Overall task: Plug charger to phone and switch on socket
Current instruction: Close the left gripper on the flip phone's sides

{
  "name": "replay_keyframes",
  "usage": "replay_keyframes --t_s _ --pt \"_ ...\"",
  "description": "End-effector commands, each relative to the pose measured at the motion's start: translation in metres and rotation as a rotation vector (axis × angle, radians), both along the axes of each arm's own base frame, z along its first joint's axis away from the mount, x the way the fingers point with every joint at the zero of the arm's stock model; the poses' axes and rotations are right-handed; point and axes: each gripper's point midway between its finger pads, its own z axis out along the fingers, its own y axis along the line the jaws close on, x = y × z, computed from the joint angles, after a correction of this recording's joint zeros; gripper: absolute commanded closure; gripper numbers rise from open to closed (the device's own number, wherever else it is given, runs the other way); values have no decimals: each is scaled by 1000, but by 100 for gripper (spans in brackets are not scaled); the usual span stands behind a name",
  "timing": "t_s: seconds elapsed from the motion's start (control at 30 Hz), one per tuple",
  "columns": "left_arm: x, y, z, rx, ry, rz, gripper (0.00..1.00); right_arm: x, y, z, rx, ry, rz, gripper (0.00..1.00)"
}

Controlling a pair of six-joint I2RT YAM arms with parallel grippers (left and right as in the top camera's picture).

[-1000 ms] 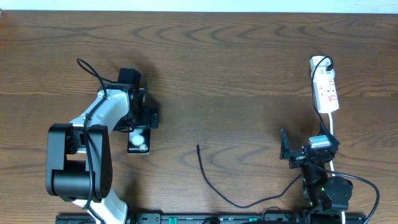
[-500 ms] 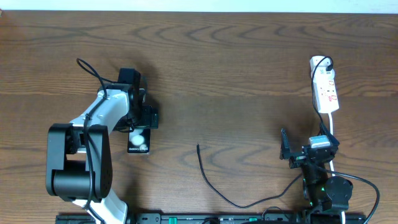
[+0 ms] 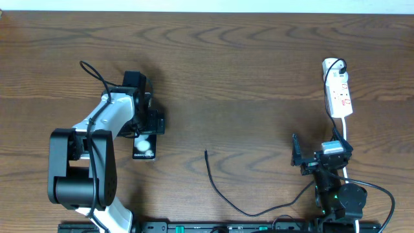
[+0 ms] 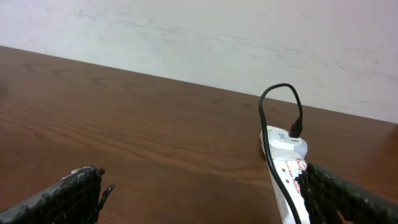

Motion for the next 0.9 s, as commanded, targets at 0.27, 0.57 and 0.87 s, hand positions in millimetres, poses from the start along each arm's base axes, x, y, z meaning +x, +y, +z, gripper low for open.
replay_keyframes --t_s 0.27,0.57,0.87 --pt "-12 1 -6 6 44 -21 2 0 0 0 13 2 -3 1" --pt "-12 1 -6 6 44 -20 6 0 0 0 13 2 -3 1" --pt "-12 1 -6 6 43 -20 8 0 0 0 13 2 -3 1"
